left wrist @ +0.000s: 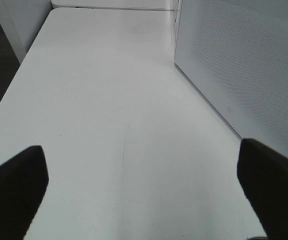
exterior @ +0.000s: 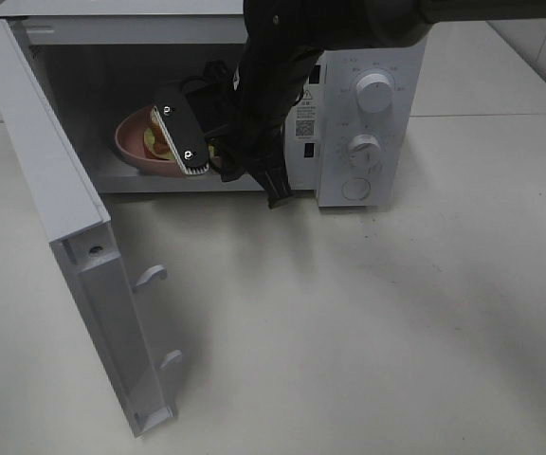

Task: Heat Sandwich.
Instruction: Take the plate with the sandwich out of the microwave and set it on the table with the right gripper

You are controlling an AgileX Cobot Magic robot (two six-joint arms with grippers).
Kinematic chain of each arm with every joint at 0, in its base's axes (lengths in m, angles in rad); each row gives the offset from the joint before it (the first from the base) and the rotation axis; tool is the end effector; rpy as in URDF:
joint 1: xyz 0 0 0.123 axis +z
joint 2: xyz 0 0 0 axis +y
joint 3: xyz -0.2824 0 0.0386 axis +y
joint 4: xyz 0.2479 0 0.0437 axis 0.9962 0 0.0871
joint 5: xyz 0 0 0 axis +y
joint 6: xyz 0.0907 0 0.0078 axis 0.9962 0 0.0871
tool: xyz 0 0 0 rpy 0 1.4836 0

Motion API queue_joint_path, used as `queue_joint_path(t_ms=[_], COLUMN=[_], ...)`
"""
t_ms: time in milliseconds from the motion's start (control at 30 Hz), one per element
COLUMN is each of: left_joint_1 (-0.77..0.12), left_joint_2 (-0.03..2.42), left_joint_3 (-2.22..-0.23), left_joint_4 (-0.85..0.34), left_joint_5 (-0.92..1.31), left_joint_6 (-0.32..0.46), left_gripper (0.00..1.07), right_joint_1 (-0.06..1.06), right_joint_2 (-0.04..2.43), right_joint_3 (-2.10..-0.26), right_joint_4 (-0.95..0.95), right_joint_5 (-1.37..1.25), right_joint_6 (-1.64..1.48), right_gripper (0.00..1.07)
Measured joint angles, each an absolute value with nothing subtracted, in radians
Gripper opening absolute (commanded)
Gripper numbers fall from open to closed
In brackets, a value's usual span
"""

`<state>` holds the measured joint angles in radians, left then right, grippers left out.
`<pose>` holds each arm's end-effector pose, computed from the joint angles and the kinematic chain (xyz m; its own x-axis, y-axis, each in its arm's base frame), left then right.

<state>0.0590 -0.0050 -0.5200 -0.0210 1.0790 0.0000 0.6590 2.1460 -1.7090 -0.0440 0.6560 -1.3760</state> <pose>-0.0086 -0.0022 0.2812 -0.4487 -0.0364 -0.8929 -0.0469 0.9988 -0.0172 0.3792 0.2906 0.1967 0.4868 -0.8713 -0.0629 -0.7547 -0.3832 -0.5326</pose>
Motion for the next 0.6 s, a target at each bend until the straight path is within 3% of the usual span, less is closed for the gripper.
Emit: queue_joint_path(t_ms=[600], left_joint_1=[0.059], left_joint_2=[-0.005], left_joint_3=[-0.52], left_joint_4=[-0.021], left_joint_5=[1.079], left_joint_6=[0.0], left_gripper=[0.98], right_joint_1=[0.661], right_joint_2=[1.943], right_joint_3=[-1.412], right_joint_4=[0.057], right_joint_5=[0.56], right_joint_6=[-1.542], right_gripper=[0.0])
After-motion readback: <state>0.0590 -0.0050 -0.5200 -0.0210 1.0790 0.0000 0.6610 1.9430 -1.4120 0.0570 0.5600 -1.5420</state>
